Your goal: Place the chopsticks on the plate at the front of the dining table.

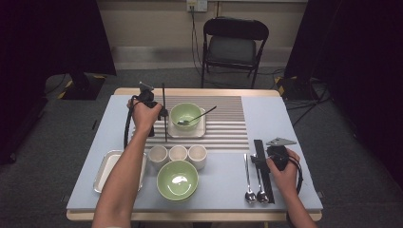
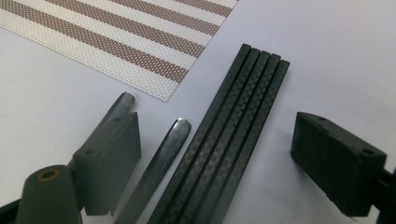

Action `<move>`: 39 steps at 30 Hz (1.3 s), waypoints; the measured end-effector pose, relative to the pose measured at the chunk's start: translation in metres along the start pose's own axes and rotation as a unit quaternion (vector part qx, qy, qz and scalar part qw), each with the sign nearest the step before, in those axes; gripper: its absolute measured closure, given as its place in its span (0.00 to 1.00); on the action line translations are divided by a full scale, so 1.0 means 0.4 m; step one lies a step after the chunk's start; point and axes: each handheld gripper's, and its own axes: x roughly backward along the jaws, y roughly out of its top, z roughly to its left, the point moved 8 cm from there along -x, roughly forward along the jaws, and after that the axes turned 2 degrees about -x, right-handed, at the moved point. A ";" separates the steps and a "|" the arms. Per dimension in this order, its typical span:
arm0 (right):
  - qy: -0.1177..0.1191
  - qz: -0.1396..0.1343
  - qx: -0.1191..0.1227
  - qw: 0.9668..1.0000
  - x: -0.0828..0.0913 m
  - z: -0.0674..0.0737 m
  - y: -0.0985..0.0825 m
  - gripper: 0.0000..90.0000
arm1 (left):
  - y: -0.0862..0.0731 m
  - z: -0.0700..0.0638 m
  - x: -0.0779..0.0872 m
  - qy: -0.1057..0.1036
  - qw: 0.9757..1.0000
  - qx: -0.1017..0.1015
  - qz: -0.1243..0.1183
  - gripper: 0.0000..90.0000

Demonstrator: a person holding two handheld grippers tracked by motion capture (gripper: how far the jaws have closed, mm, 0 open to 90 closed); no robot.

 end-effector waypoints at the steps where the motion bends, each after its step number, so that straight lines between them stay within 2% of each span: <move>1: 0.000 0.000 0.000 1.000 0.000 0.000 0.000 0.17 | 0.000 0.000 -0.002 -0.001 1.000 0.000 -0.001 0.96; 17: 0.000 0.000 -0.001 1.000 0.000 0.000 0.000 0.17 | -0.011 0.021 -0.028 0.006 1.000 -0.001 0.013 0.96; 19: 0.000 0.000 -0.001 1.000 0.000 0.000 0.000 0.17 | -0.013 0.026 -0.031 0.012 1.000 0.000 0.013 0.96; 23: 0.000 0.000 -0.001 1.000 0.000 0.000 0.000 0.17 | -0.017 0.028 -0.034 0.006 1.000 0.002 0.016 0.96; 27: 0.000 0.000 -0.001 1.000 0.000 0.000 0.000 0.17 | -0.018 0.029 -0.036 0.012 1.000 0.001 0.016 0.96; 33: 0.001 0.000 -0.001 1.000 0.000 0.000 0.000 0.17 | -0.022 0.027 -0.045 0.006 1.000 -0.001 0.024 0.96; 35: 0.001 0.000 -0.001 1.000 0.000 0.000 0.000 0.17 | -0.023 0.027 -0.048 0.011 1.000 0.004 0.024 0.96; 39: 0.001 0.000 -0.001 1.000 0.000 0.000 0.000 0.17 | -0.027 0.028 -0.052 0.012 0.999 -0.004 0.031 0.96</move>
